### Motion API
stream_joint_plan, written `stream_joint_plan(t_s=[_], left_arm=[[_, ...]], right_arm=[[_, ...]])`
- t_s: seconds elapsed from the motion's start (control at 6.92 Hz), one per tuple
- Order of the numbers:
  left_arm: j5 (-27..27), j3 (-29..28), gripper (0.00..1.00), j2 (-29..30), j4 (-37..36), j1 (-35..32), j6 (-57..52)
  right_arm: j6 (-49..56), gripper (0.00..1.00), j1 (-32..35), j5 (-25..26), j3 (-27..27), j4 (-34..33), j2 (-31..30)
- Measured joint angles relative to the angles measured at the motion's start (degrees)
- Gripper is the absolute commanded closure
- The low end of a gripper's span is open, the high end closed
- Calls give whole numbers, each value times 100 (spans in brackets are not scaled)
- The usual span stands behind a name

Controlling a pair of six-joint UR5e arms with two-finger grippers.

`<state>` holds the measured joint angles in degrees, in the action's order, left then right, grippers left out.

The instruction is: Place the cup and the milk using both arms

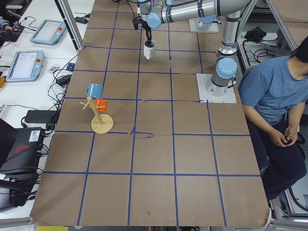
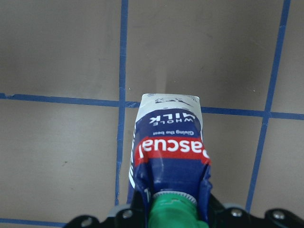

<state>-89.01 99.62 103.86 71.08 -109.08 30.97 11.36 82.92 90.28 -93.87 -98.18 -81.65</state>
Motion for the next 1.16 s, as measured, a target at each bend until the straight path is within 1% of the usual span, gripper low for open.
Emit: stream_joint_plan(t_s=[0.29,0.43,0.58,0.72,1.16], left_arm=[[244,-3,100,290,-290,-561,1023],[340,-4,100,425,-406,-743,1290],[435,-4,98,533,-505,-866,1492],[477,-4,1,629,-608,-936,1605],[471,-85,0,742,-754,-935,1641]], right_arm=[[-294,84,210,-23,41,-7,33],[-329,84,251,-26,48,-10,52],[-340,84,279,-26,49,-14,68],[-343,84,290,-20,47,-16,83],[-345,84,290,-19,46,-4,95]])
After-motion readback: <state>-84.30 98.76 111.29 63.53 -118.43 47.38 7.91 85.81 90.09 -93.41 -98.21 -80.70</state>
